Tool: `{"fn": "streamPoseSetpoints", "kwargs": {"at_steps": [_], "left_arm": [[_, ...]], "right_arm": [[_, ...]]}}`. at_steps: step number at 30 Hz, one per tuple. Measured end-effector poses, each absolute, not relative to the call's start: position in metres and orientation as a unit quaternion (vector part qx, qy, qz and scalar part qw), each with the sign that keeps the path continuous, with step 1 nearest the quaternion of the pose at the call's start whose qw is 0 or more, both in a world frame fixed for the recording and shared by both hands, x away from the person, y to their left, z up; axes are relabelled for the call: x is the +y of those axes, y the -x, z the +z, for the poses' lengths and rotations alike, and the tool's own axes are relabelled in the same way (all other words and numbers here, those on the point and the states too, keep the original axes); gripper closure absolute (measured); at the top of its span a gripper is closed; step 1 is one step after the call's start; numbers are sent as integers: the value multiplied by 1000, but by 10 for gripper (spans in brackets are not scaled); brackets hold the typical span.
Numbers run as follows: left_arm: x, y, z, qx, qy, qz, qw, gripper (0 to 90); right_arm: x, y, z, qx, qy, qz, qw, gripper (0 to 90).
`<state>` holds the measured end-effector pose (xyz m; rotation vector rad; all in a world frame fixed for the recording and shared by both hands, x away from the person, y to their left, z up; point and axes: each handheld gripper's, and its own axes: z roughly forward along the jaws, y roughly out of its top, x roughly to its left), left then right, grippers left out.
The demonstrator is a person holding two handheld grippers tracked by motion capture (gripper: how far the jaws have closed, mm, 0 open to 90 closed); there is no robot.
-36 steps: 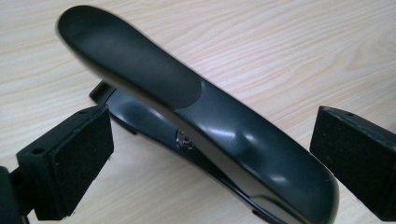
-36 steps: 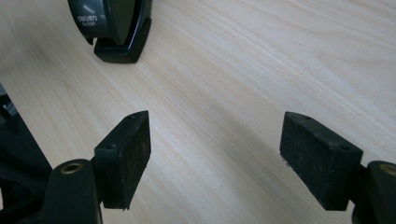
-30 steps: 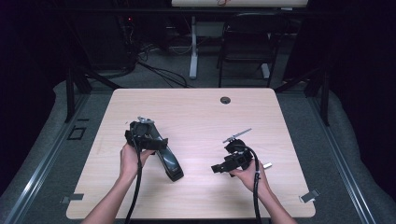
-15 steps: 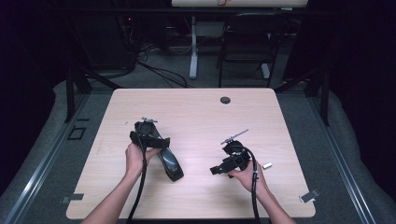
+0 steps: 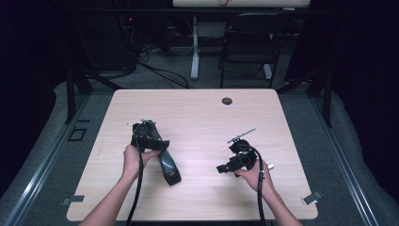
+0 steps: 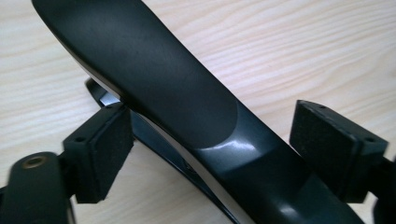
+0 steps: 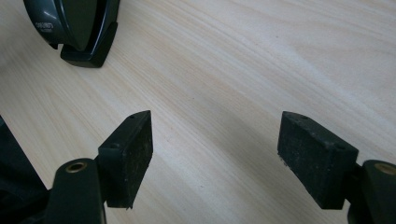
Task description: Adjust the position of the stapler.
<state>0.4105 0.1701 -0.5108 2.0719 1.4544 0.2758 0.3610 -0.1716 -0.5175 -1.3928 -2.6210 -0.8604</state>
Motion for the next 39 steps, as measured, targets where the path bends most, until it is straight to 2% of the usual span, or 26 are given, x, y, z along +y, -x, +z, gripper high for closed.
{"fn": "streamPoseSetpoints", "kwargs": {"at_steps": [5, 10, 27, 39], "left_arm": [[171, -410, -511, 542, -779, 96, 299, 162], [173, -408, -517, 507, -798, 45, 323, 215], [147, -394, -515, 422, -849, 44, 316, 379], [138, -389, -516, 386, -867, 47, 311, 418]], "right_arm": [[-174, -363, -517, -849, 449, -276, 28, 270], [-176, -364, -517, -844, 458, -278, 25, 277], [-190, -365, -512, -834, 469, -290, 22, 279], [-192, -366, -513, -837, 466, -288, 14, 284]]}}
